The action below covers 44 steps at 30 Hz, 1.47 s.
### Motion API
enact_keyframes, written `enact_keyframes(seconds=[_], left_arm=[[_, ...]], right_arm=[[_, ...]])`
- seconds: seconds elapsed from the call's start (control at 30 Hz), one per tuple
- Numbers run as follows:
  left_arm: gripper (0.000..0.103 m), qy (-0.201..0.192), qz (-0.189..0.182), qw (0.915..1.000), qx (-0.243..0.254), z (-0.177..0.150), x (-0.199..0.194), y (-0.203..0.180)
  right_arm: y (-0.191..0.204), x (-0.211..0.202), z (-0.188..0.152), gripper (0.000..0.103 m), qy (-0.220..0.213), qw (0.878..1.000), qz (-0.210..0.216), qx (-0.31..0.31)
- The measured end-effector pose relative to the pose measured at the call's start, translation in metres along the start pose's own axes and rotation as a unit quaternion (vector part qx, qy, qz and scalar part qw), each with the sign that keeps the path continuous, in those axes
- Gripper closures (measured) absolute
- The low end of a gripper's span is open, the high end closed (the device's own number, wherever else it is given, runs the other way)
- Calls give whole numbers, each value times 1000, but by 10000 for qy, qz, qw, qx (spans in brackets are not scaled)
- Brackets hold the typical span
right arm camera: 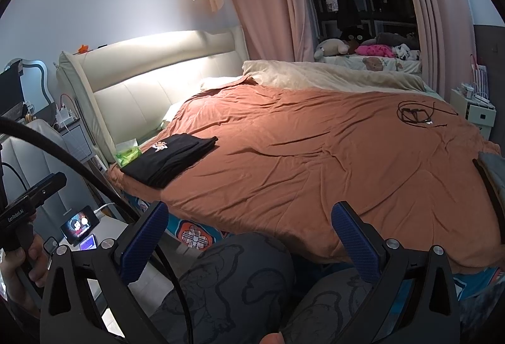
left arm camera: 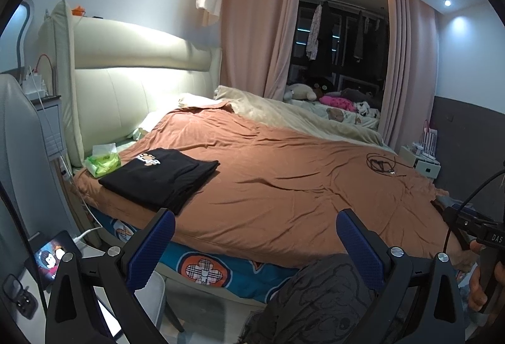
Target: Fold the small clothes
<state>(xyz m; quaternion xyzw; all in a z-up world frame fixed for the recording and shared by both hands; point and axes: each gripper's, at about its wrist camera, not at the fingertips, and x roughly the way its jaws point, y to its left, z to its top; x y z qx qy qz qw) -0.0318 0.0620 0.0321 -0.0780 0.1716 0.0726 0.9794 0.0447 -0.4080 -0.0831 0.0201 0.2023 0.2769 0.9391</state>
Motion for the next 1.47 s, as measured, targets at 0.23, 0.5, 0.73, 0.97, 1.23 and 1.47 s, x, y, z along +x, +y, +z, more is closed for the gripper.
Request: enact_keyframes(seconds=[0.23, 0.5, 0.73, 0.97, 1.23, 1.47], left_arm=[[0, -14, 10, 10000, 61, 0, -2, -1], [0, -89, 39, 9999, 133, -3, -16, -2], [0, -106, 27, 9999, 133, -6, -23, -1], [0, -183, 12, 9997, 132, -7, -32, 0], [0, -266, 8, 9995, 142, -9, -44, 2], [0, -277, 15, 9996, 97, -10, -49, 7]], right_arm=[[-1, -2, -1, 0, -12, 10000, 3, -5], [-1, -4, -2, 0, -15, 10000, 15, -7], [-2, -13, -3, 0, -42, 10000, 6, -38], [0, -22, -6, 0, -93, 9999, 15, -83], [4, -28, -6, 0, -114, 9998, 21, -132], [3, -31, -8, 0, -154, 9998, 6, -158]])
